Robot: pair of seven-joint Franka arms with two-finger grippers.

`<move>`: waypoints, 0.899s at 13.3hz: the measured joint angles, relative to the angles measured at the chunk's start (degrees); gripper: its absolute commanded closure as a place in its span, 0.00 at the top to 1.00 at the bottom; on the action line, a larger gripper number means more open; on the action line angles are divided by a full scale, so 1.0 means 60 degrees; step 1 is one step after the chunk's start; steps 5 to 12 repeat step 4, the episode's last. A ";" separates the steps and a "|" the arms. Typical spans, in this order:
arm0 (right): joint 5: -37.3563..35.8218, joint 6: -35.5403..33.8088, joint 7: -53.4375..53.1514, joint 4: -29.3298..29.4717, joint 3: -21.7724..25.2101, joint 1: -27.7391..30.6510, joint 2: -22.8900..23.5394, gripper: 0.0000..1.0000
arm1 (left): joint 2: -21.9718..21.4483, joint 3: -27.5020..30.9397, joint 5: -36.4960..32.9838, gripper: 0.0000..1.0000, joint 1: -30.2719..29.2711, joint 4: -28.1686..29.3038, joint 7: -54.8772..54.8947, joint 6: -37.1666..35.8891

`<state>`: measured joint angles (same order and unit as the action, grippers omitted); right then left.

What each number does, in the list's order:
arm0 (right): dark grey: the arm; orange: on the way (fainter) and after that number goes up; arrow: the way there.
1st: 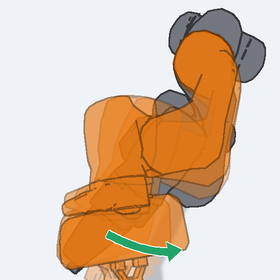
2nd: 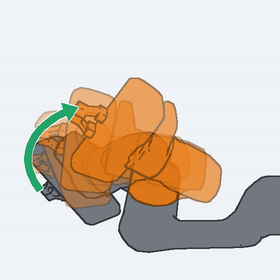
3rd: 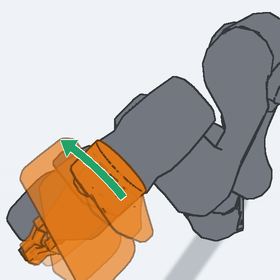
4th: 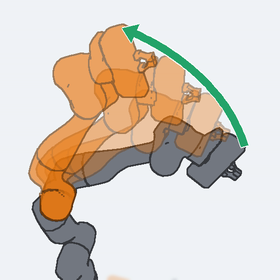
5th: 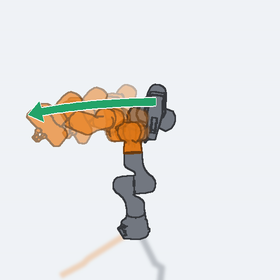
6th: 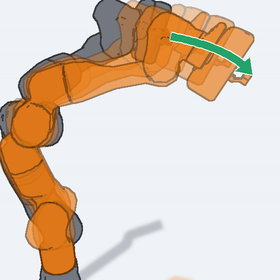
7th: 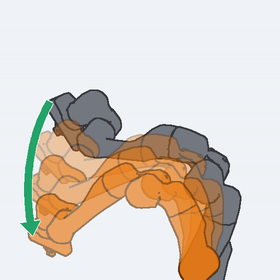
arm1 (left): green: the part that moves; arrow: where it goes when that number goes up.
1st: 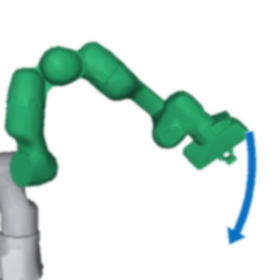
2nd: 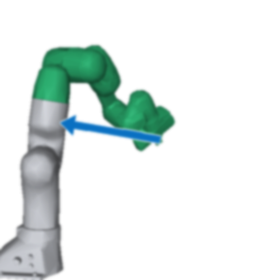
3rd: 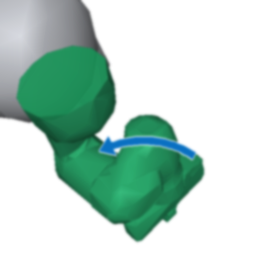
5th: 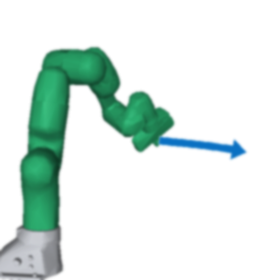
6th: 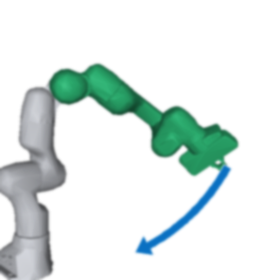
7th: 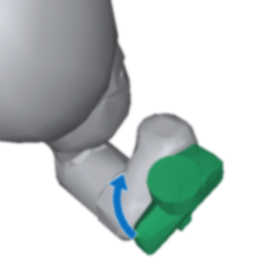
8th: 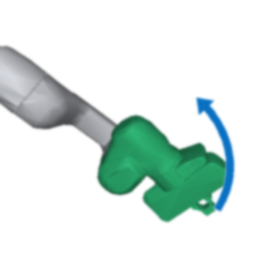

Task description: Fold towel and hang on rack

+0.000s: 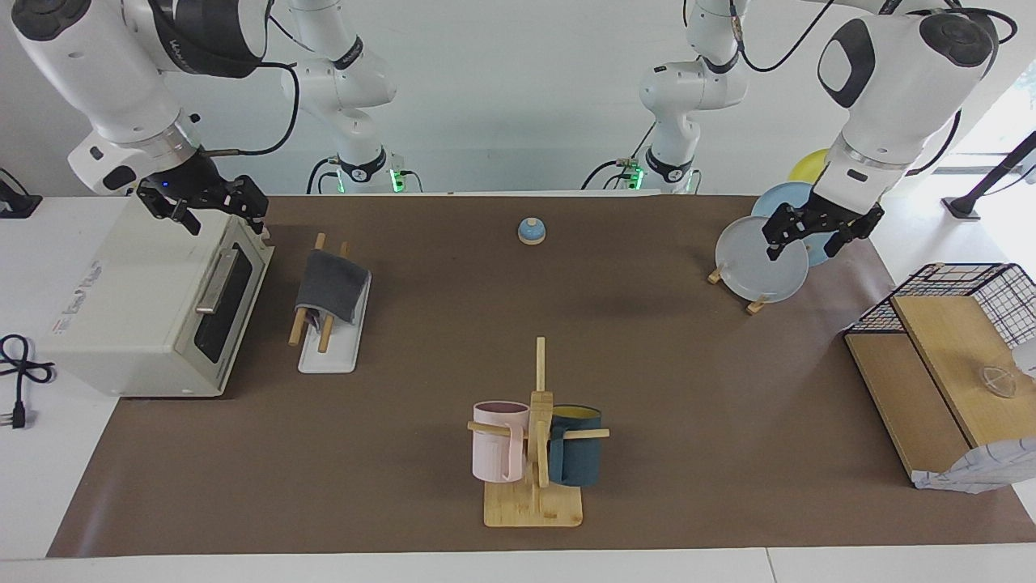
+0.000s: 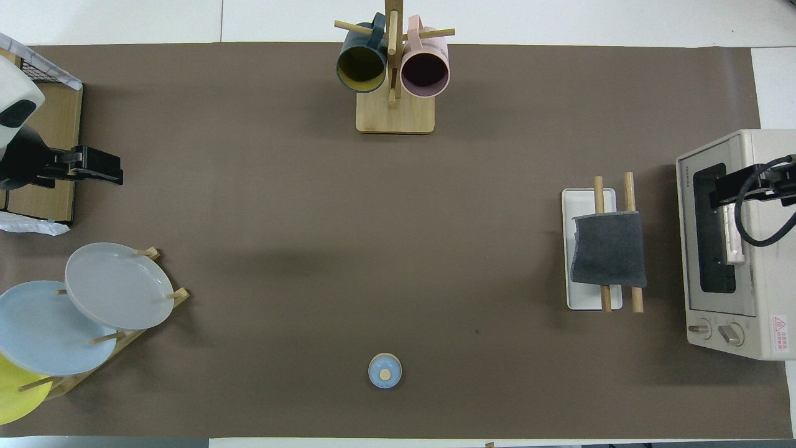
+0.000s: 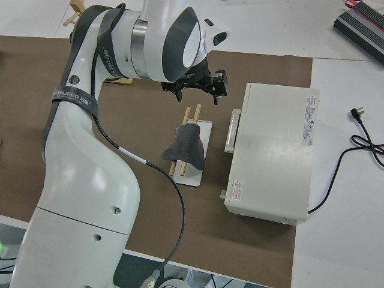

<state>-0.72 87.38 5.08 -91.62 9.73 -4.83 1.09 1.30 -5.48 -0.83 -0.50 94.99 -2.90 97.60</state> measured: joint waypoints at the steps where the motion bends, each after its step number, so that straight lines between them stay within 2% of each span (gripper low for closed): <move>1: 0.0000 0.0000 0.0000 0.0000 -0.0029 0.0018 0.0000 1.00 | 0.0000 0.0000 0.0000 1.00 0.0000 0.0000 0.0000 0.0000; 4: 0.0000 0.0000 0.0000 0.0000 -0.0471 0.0465 0.0000 1.00 | 0.0000 0.0000 0.0000 1.00 0.0000 0.0000 0.0000 0.0000; 12: 0.0000 0.0000 0.0000 0.0000 -0.0471 0.0465 0.0000 1.00 | 0.0000 0.0000 0.0000 1.00 0.0000 0.0000 0.0000 0.0000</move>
